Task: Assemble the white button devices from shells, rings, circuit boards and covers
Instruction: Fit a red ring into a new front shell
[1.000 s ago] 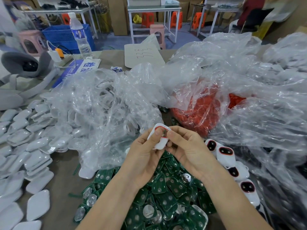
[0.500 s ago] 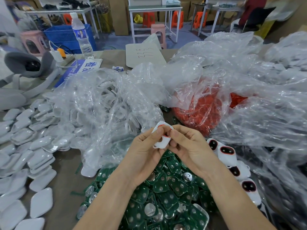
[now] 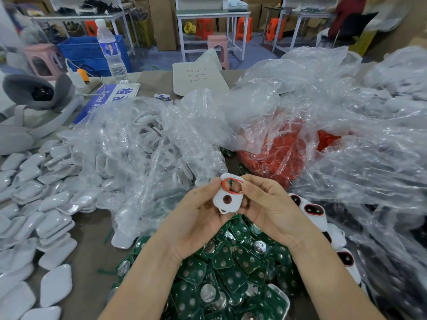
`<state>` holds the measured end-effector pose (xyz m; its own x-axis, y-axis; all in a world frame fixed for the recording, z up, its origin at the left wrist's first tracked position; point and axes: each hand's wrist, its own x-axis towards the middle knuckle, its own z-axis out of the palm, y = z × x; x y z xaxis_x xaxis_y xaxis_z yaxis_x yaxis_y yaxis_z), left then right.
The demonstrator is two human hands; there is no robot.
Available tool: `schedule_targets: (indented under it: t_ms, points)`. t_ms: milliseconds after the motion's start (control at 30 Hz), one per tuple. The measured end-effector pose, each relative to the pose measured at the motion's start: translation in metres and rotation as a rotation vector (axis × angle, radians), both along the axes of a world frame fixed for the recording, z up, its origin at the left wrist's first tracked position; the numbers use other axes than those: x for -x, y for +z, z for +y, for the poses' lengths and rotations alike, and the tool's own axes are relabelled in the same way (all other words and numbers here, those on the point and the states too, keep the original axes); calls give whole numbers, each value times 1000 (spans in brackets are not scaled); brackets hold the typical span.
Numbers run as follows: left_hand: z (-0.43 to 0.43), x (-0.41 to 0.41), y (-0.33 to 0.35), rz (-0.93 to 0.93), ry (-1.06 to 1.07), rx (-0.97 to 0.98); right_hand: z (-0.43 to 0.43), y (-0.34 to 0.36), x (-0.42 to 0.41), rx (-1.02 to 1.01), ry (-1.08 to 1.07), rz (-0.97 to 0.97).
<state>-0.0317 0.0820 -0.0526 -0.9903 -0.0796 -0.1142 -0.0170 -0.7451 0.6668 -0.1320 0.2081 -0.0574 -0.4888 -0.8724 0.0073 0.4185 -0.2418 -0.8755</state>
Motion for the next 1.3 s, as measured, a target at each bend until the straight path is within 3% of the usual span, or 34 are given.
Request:
schedule_targets:
  t_ms: [333, 467, 767, 1067, 1300]
  points:
    - [2, 0, 2, -47, 208, 298, -1, 4, -2, -30, -77, 26]
    - [4, -1, 3, -1, 164, 276, 0, 2, -1, -28, -114, 47]
    - [4, 2, 0, -43, 187, 143, 0, -3, -1, -41, -489, 520]
    - [2, 2, 0, -64, 173, 150, 2, 0, -4, -112, -603, 988]
    - [0, 0, 1, -75, 205, 264, 4, 4, -5, -126, -636, 1056]
